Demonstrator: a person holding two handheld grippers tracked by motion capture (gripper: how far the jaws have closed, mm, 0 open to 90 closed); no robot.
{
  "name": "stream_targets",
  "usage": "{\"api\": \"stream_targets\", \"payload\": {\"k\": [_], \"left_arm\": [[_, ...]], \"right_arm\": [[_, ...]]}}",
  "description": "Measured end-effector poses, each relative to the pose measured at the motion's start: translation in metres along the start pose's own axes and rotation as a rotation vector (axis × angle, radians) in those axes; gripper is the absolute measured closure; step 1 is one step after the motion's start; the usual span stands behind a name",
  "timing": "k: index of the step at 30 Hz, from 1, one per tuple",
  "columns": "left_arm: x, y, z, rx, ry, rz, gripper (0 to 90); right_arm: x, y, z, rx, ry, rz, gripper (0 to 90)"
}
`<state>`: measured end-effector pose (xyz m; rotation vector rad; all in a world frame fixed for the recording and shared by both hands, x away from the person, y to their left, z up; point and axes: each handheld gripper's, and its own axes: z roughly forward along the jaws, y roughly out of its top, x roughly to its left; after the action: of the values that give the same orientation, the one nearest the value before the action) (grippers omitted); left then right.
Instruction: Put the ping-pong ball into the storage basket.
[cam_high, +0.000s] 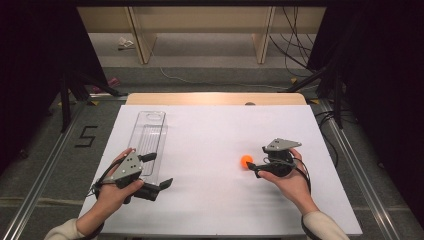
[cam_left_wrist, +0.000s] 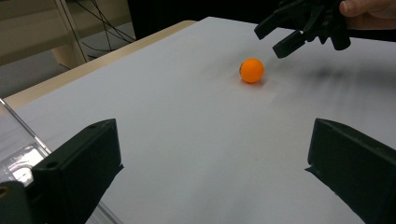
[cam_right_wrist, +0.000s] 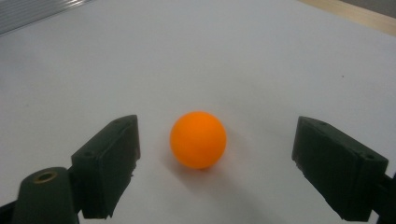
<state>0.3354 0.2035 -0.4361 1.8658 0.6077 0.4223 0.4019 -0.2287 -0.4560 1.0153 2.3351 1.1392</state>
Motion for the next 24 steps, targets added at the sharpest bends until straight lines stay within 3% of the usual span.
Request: {"api": "stream_targets", "payload": {"k": [13, 24], "left_arm": [[0.000, 0.000, 0.000, -0.001, -0.003, 0.000, 2.3], [0.000, 0.000, 0.000, -0.001, -0.004, 0.001, 2.3]], "right_arm": [[0.003, 0.006, 0.026, 0.060, 0.022, -0.016, 17.0], [0.004, 0.006, 0.042, 0.113, 0.023, -0.020, 24.1]]}}
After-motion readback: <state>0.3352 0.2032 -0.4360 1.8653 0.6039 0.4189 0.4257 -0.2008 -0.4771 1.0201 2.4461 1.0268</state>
